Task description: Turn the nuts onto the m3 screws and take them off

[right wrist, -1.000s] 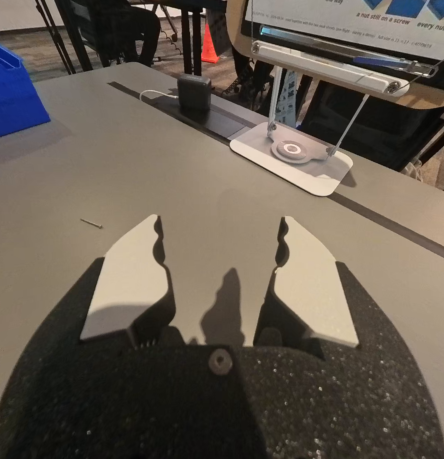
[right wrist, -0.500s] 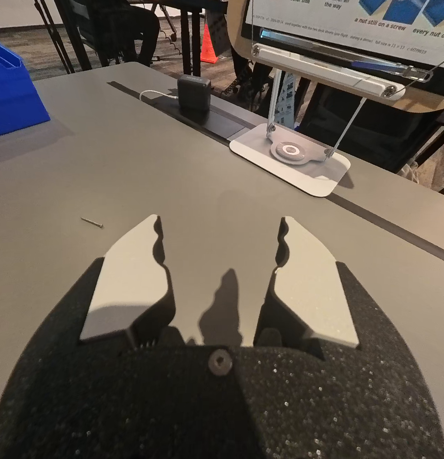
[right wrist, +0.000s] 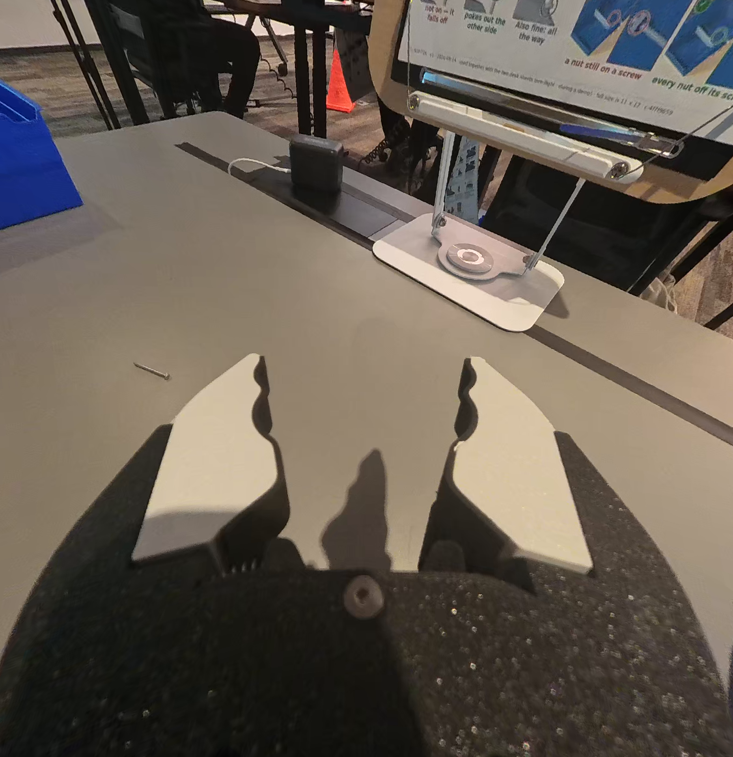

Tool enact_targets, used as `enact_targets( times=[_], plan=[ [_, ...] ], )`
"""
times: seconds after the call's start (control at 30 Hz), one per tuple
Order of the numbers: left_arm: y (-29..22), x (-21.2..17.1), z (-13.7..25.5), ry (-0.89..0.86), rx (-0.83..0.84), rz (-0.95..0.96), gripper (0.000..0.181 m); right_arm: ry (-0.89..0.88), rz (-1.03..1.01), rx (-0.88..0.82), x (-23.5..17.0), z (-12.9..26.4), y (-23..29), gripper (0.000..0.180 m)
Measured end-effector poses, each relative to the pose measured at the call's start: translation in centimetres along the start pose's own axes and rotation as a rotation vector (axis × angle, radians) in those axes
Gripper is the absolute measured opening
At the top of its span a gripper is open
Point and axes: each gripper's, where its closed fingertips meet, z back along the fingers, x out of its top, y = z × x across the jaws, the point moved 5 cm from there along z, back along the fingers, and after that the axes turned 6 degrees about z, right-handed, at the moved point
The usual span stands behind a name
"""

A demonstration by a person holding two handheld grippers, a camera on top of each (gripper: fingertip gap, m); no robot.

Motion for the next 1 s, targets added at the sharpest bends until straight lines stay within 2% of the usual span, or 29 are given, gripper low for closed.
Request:
enact_targets(
  times=[0.3,0.7,1.0],
  plan=[
    [0.4,0.5,-0.2,0.021,-0.014,-0.020,0.021,0.004,0.003,-0.011,0.1,0.2,0.0,0.089],
    [0.4,0.7,-0.8,0.049,0.011,-0.013,0.035,0.001,0.015,-0.015,0.4,0.1,0.1,0.090],
    [1.2,0.6,0.1,0.071,0.189,-0.024,0.051,-0.008,0.012,-0.017,0.6,0.3,-0.1,0.090]
  ],
)
